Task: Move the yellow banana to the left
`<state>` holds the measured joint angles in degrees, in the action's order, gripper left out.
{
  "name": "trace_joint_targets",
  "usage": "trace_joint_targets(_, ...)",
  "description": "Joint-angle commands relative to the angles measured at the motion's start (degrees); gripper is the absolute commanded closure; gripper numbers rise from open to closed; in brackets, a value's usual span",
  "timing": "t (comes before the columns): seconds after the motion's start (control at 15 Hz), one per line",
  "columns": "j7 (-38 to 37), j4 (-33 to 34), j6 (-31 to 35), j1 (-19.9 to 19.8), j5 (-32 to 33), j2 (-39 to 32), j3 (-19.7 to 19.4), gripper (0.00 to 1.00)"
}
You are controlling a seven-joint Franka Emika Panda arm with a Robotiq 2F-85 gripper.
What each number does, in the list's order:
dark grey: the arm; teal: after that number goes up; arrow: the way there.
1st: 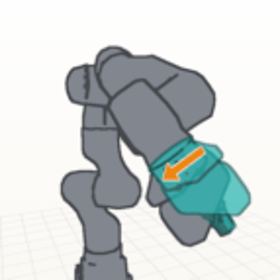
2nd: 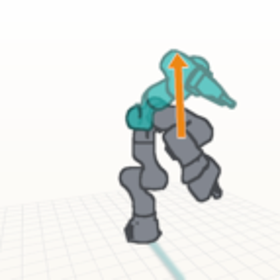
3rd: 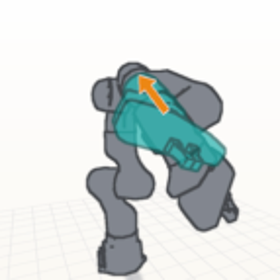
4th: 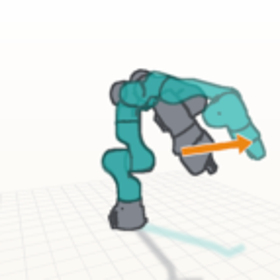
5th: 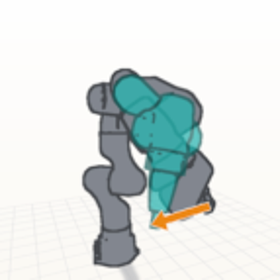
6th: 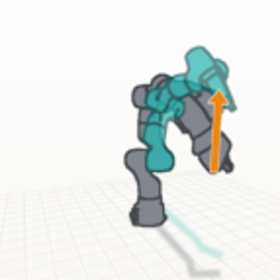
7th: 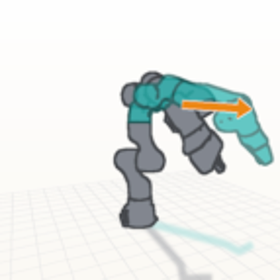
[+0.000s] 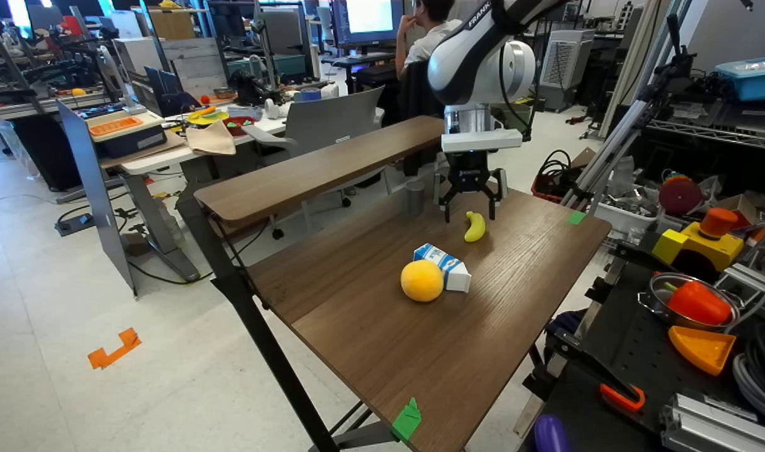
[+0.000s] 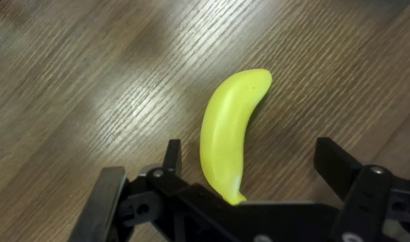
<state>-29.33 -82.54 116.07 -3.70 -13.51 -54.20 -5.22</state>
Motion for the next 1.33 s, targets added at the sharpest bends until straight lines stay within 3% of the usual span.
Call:
trace_joint_targets(0.0, -2.9, 5.1, -2.9, 0.0, -1.1, -3.4, -0.4, 0.0)
trace_joint_targets(0.07, -3.7, 5.8, -3.4, 0.1, -1.1, -3.9, -0.5, 0.25)
trace_joint_targets(0.13, -4.5, 6.4, -3.8, 0.1, -1.0, -4.4, -0.4, 0.26)
trace_joint_targets(0.73, -6.3, 8.7, -7.4, 0.1, -0.5, -4.5, -0.1, 0.95)
trace_joint_targets(1.27, -5.2, 3.0, -9.5, 4.2, 0.7, 4.0, 0.5, 0.93)
